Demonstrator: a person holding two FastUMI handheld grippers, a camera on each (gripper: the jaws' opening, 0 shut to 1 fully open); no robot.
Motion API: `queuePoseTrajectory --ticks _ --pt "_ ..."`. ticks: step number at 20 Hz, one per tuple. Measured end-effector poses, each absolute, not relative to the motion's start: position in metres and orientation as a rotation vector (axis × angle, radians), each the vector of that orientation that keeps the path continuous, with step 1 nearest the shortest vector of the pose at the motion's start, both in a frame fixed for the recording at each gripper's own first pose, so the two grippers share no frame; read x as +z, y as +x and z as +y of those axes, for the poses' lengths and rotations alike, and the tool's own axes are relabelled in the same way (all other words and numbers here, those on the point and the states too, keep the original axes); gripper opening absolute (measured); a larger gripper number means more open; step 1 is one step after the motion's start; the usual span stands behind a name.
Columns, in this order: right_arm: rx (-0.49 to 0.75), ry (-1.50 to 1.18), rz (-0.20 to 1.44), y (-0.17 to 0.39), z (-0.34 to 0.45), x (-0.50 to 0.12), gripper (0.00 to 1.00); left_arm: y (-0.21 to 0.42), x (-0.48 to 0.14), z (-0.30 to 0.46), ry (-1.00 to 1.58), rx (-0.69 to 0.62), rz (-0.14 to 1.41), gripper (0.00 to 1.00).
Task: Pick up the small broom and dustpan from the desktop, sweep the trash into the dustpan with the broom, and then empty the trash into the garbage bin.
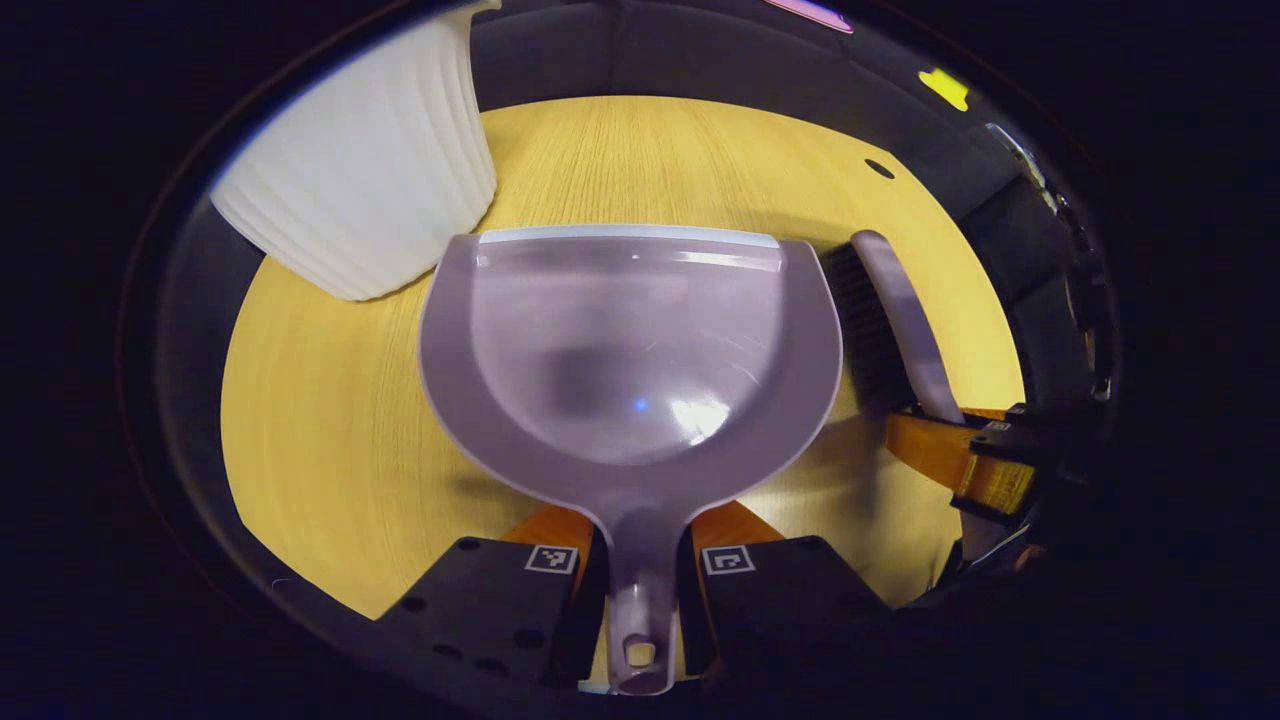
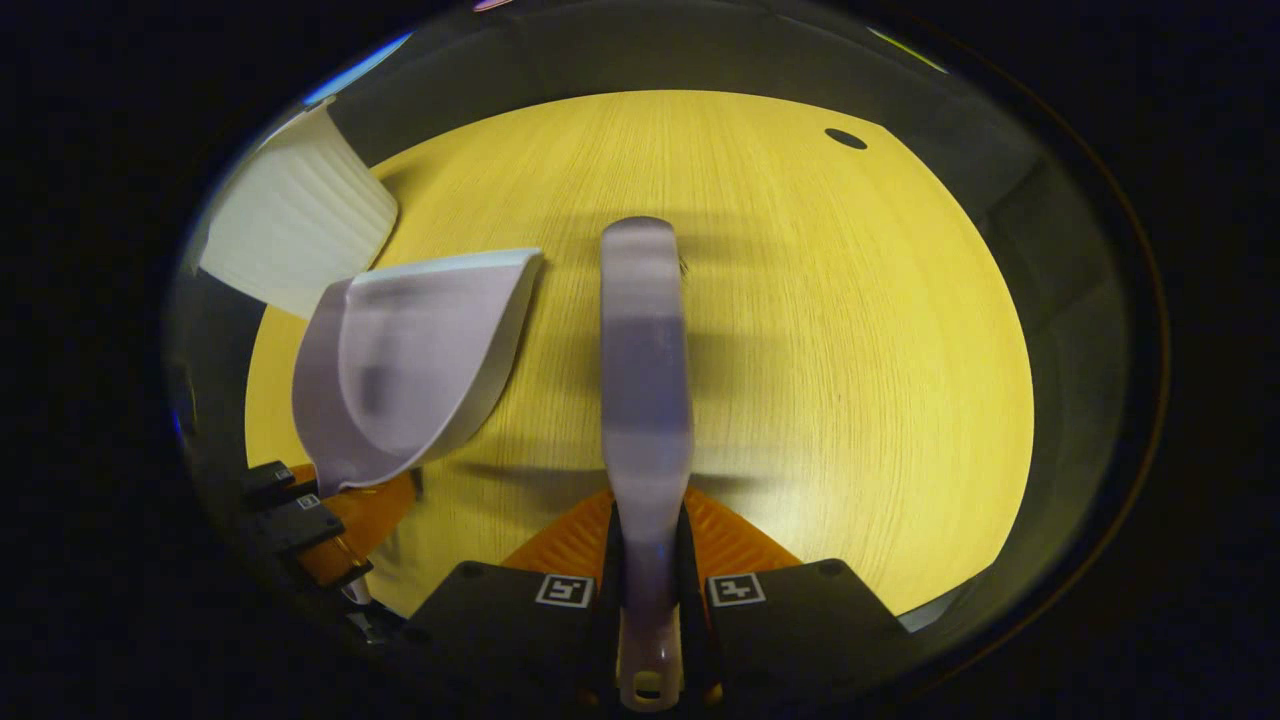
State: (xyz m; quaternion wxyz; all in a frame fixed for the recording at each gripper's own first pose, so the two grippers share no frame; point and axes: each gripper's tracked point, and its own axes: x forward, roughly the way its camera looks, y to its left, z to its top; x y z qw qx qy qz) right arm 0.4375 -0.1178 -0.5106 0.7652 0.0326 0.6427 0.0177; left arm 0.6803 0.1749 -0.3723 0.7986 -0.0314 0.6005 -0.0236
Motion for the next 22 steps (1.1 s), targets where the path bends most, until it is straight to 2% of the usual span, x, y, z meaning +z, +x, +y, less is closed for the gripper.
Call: queuePoseTrajectory --ticks 7,8,9,10,11,12,14,15,16,17,18,22 --pt "0.015 0.152 1.503 0.429 -0.112 -0.512 0.28 0.686 -0.372 0.173 -0.029 -0.032 1.311 0.31" --pt "0.018 0.155 1.505 0.431 -0.113 -0.513 0.21 0.687 -0.371 0.174 -0.027 -0.023 1.298 0.34" --pt "0.022 0.158 1.509 0.43 -0.113 -0.513 0.29 0.689 -0.37 0.174 -0.03 -0.013 1.286 0.55" --pt "0.026 0.16 1.514 0.429 -0.113 -0.512 0.3 0.688 -0.368 0.172 -0.037 -0.014 1.285 0.75" --pt "0.031 0.162 1.517 0.428 -0.112 -0.512 0.25 0.686 -0.367 0.171 -0.044 -0.012 1.291 0.76" --pt "0.038 0.164 1.517 0.427 -0.111 -0.511 0.41 0.685 -0.366 0.171 -0.047 -0.002 1.292 0.77" --pt "0.057 0.173 1.493 0.429 -0.108 -0.504 0.67 0.68 -0.361 0.168 -0.064 0.011 1.273 0.77" --pt "0.06 0.178 1.478 0.43 -0.107 -0.5 0.72 0.676 -0.355 0.168 -0.066 0.019 1.26 0.77" --pt "0.063 0.181 1.459 0.431 -0.108 -0.49 0.88 0.671 -0.345 0.168 -0.061 0.026 1.242 0.77" --pt "0.064 0.183 1.439 0.432 -0.11 -0.483 0.96 0.665 -0.334 0.169 -0.053 0.03 1.217 0.77" --pt "0.066 0.183 1.407 0.432 -0.112 -0.473 0.99 0.66 -0.322 0.168 -0.045 0.037 1.188 0.77" --pt "0.027 0.179 1.219 0.429 -0.126 -0.419 0.99 0.632 -0.265 0.166 -0.067 0.038 1.021 0.76"
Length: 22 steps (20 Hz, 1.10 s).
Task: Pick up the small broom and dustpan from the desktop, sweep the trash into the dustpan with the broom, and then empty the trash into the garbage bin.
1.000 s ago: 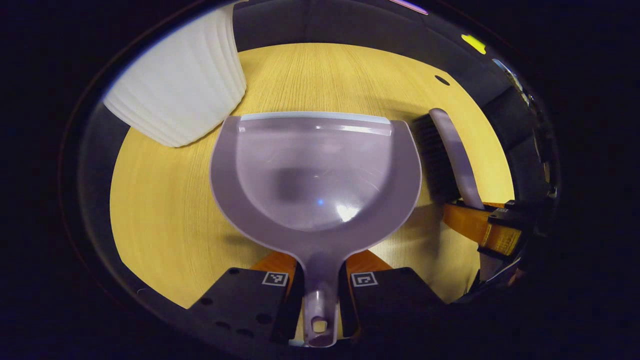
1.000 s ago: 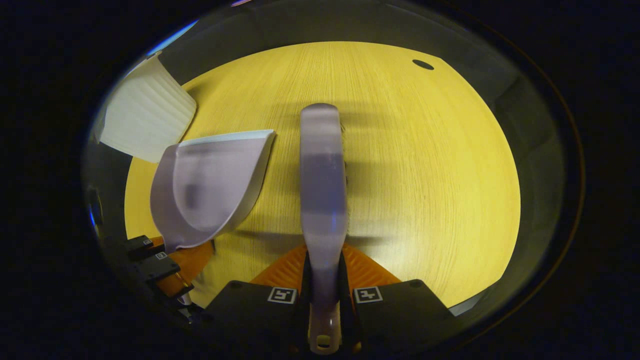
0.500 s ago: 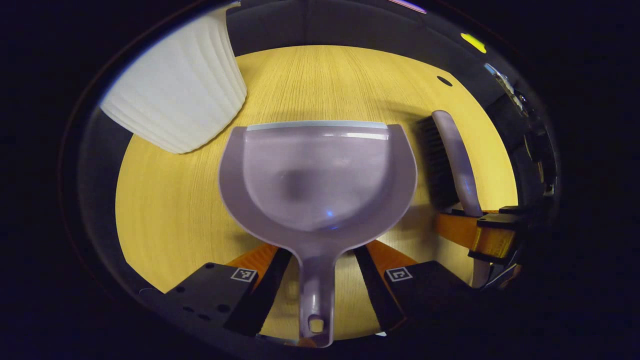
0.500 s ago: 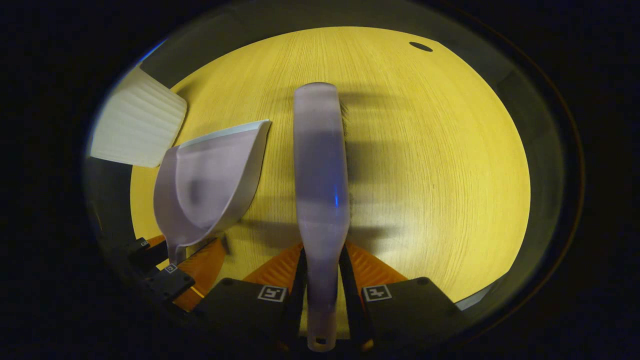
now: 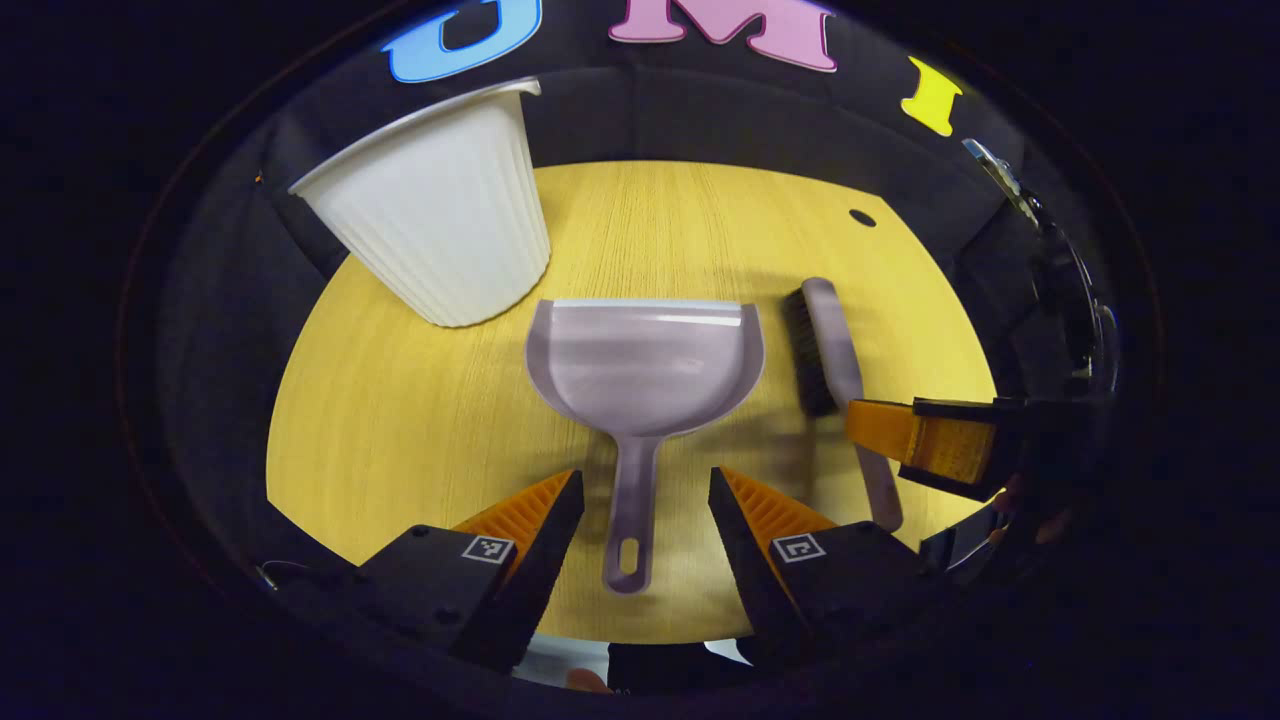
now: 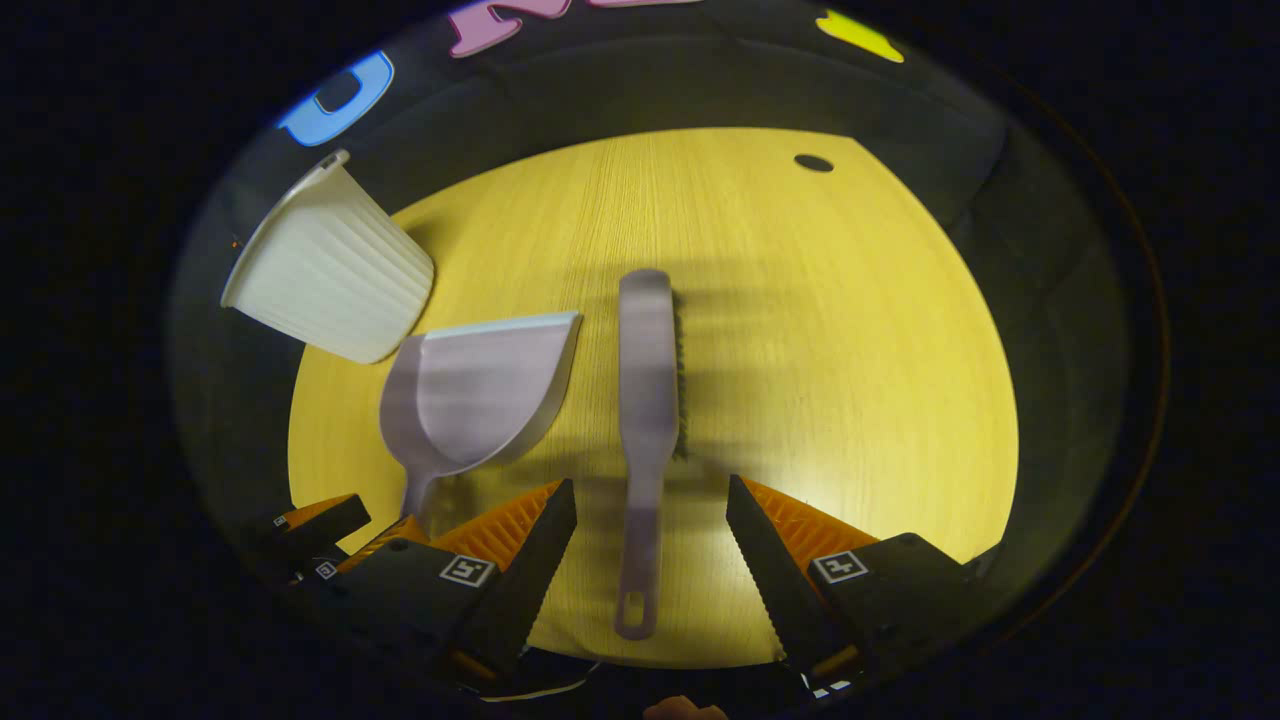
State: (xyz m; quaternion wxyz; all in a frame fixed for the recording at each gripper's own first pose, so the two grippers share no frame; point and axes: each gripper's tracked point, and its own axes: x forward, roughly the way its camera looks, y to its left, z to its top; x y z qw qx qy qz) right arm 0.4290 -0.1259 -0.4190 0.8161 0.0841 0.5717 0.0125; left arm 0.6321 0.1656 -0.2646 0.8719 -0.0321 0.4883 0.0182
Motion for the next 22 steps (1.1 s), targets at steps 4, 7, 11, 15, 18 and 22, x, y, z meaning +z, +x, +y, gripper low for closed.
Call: queuePoseTrajectory --ticks 4,7,11,15,18,22 --pt "-0.021 0.227 0.924 0.418 -0.132 -0.347 0.99 0.611 -0.2 0.179 0.076 0.013 0.759 0.76" --pt "-0.043 0.215 0.675 0.403 -0.132 -0.278 0.99 0.59 -0.146 0.186 0.094 -0.03 0.534 0.76" --pt "-0.024 0.179 0.332 0.382 -0.118 -0.173 0.98 0.555 -0.08 0.185 0.047 -0.094 0.31 0.76" --pt "0.031 0.09 0.121 0.353 -0.096 -0.11 0.97 0.529 -0.058 0.187 0.03 -0.102 0.217 0.76" --pt "0.039 0.085 0.059 0.36 -0.1 -0.111 0.98 0.515 -0.043 0.196 0.014 -0.085 0.146 0.76" --pt "0.041 0.064 0.076 0.373 -0.114 -0.136 0.98 0.507 -0.04 0.201 0.01 -0.048 0.125 0.76"
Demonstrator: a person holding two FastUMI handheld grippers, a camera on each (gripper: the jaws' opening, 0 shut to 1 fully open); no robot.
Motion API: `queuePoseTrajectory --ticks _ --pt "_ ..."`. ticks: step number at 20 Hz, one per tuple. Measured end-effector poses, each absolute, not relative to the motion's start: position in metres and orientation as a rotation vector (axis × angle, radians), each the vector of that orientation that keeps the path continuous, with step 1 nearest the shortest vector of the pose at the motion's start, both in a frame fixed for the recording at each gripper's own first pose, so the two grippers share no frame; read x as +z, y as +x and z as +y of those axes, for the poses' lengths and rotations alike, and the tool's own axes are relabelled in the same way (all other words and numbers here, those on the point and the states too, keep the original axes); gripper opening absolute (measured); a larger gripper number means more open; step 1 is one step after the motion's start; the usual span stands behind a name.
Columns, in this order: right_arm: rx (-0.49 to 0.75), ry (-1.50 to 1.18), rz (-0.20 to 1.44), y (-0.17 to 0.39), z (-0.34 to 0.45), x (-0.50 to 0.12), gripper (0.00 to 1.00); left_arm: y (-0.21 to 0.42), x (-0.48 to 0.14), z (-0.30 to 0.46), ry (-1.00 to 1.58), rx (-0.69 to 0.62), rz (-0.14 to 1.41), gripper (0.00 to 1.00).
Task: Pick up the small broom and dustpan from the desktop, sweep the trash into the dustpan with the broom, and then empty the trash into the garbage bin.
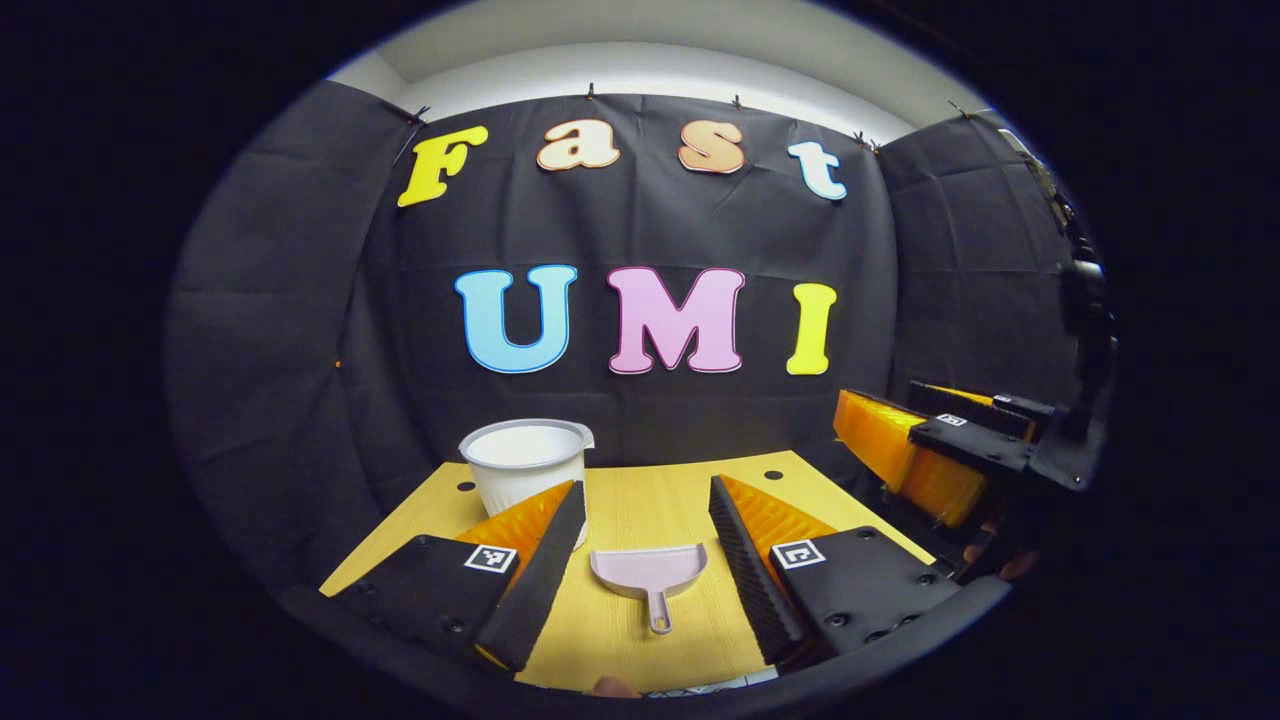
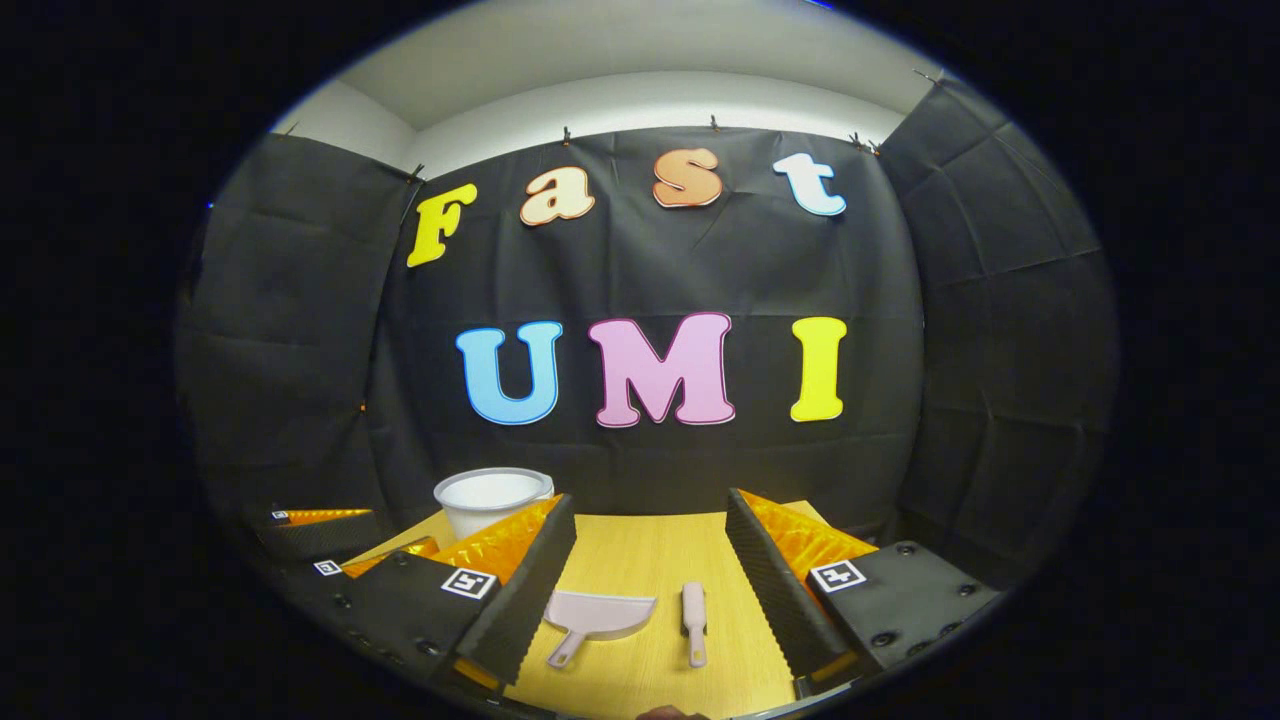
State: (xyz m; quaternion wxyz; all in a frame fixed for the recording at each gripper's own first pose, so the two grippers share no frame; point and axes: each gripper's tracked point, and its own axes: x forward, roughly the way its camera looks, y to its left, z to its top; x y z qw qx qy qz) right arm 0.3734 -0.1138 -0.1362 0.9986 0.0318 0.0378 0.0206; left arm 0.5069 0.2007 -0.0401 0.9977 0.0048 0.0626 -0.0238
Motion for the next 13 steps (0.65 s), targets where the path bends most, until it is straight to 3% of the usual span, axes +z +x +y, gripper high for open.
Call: queuePoseTrajectory --ticks 13 --pt "0.043 0.052 0.052 0.353 -0.114 -0.129 0.98 0.486 -0.054 0.2 -0.04 -0.03 0.148 0.76"
